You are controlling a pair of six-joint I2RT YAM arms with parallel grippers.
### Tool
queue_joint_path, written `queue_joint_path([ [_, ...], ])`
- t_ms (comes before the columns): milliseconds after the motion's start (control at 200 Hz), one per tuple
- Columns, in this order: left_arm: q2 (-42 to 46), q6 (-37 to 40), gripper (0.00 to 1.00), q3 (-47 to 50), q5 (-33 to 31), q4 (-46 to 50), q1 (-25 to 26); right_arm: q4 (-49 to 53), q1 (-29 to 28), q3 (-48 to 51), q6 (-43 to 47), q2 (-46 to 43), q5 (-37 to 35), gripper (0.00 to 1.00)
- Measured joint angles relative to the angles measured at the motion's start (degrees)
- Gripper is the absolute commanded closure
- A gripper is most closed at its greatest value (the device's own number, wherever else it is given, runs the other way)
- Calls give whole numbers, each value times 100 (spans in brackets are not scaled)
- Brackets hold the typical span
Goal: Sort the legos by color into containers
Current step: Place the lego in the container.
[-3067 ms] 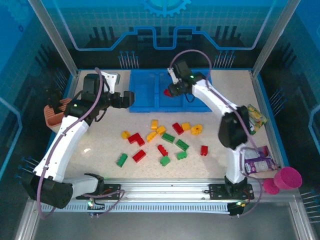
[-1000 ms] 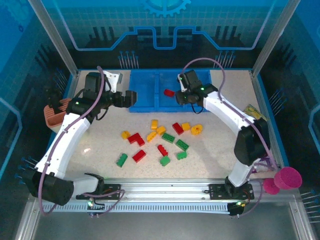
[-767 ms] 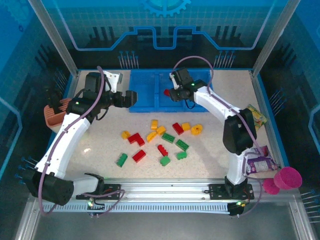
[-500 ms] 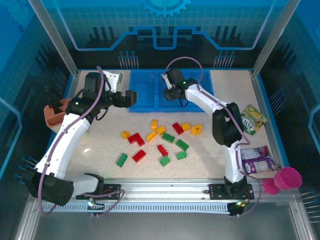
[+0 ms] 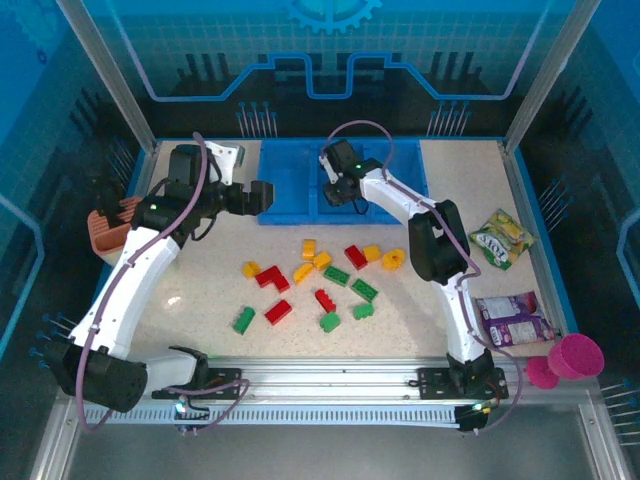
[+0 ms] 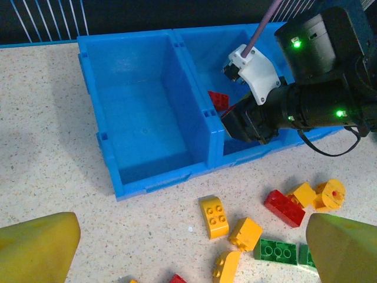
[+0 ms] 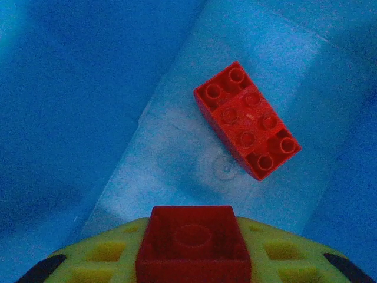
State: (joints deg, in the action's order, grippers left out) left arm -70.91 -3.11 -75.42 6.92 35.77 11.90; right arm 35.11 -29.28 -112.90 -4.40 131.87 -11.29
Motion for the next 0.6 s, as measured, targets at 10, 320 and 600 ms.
queue_joint_path([
  [10,0,0,1,0,0,0,0,2,0,0,0,0,2,60],
  [320,2,-2,1,0,-20,-2,0,48,7,-24,22,-2,151,54],
  [600,44,0,1,0,-22,0,0,39,-46,1281,63,-1165,385,52],
])
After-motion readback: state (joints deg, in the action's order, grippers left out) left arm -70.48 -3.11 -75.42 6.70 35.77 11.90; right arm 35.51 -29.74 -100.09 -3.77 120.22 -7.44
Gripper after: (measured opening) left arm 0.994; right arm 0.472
